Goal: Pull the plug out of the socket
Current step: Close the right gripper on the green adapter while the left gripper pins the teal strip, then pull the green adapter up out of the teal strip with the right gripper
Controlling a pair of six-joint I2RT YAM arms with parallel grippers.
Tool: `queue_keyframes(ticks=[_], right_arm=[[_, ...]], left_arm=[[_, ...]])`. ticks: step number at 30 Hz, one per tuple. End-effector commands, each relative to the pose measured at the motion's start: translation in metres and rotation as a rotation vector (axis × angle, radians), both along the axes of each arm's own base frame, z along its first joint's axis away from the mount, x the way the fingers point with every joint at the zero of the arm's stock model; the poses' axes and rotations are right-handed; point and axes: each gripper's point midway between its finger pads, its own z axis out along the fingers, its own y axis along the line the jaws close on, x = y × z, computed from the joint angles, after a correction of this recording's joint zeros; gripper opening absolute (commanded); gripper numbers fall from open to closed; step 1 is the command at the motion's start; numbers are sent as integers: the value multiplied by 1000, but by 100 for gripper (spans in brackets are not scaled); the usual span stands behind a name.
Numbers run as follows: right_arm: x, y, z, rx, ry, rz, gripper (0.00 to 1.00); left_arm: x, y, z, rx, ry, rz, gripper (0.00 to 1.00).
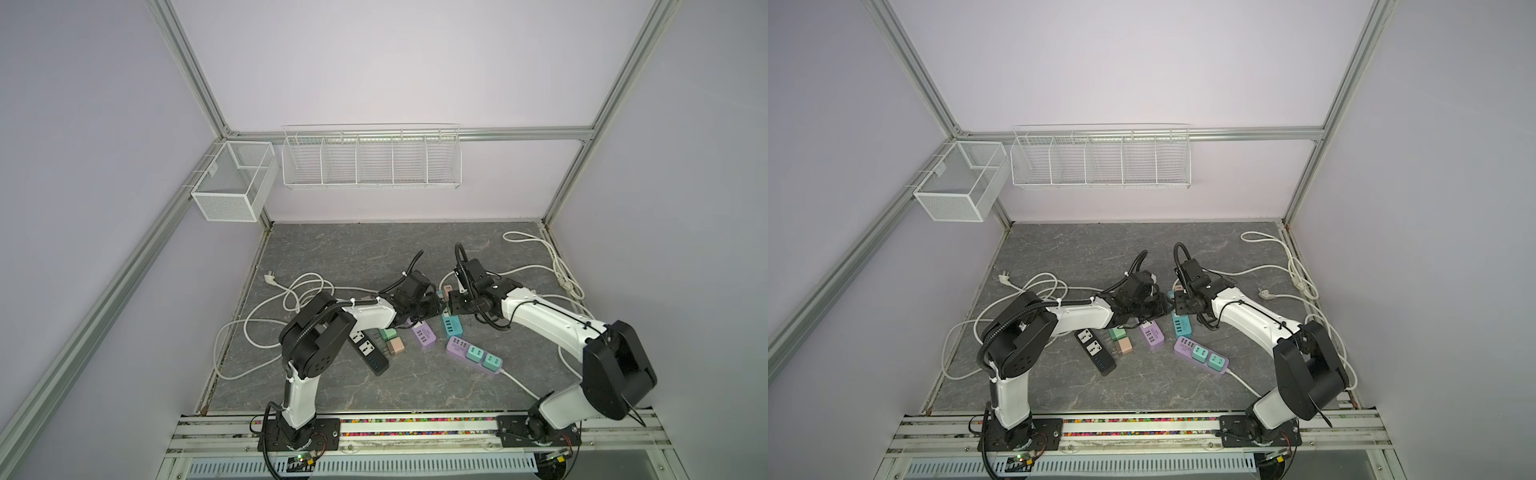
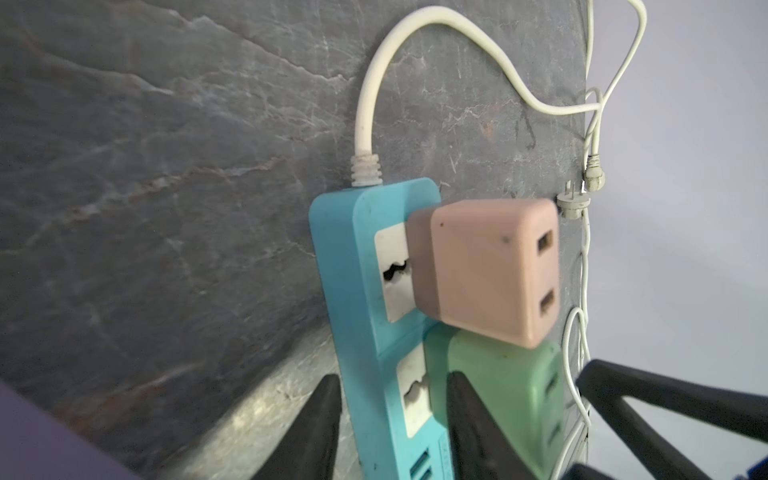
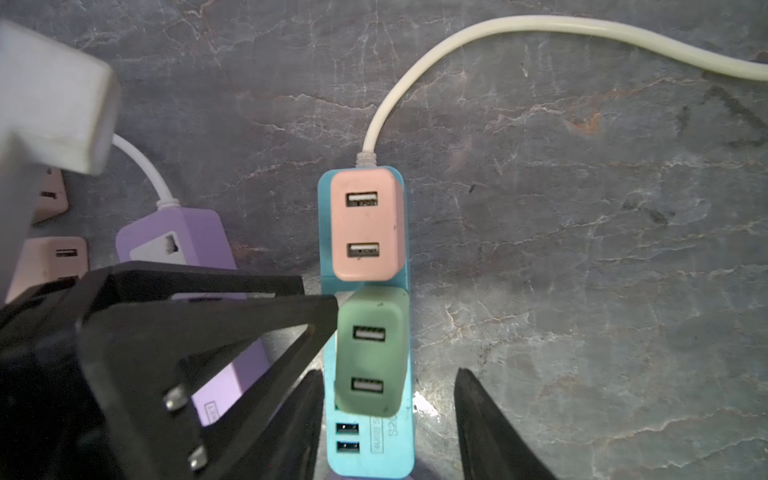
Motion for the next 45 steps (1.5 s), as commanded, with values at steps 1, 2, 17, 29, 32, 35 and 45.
queue_keyframes(ticks=[1, 2, 17, 29, 32, 35, 45], right_arm=[[8, 6, -1, 12, -4, 9, 51], [9, 6, -3, 10, 2, 10, 50], [13, 12, -28, -9, 42, 18, 43], [10, 13, -42, -14, 64, 23, 36], [10, 13, -42, -16, 64, 26, 36], [10, 10, -38, -30, 51, 26, 33], [10, 6, -26, -48, 26, 37, 28]], left_arm=[[2, -5, -6, 16, -3, -11, 41], [1, -6, -9, 17, 2, -15, 41], [-5, 4, -38, 102, 45, -24, 35], [-12, 16, -57, 182, 75, -27, 33], [-13, 20, -59, 192, 80, -20, 33], [-15, 22, -60, 196, 82, -20, 32], [-24, 27, -64, 222, 89, -11, 31]])
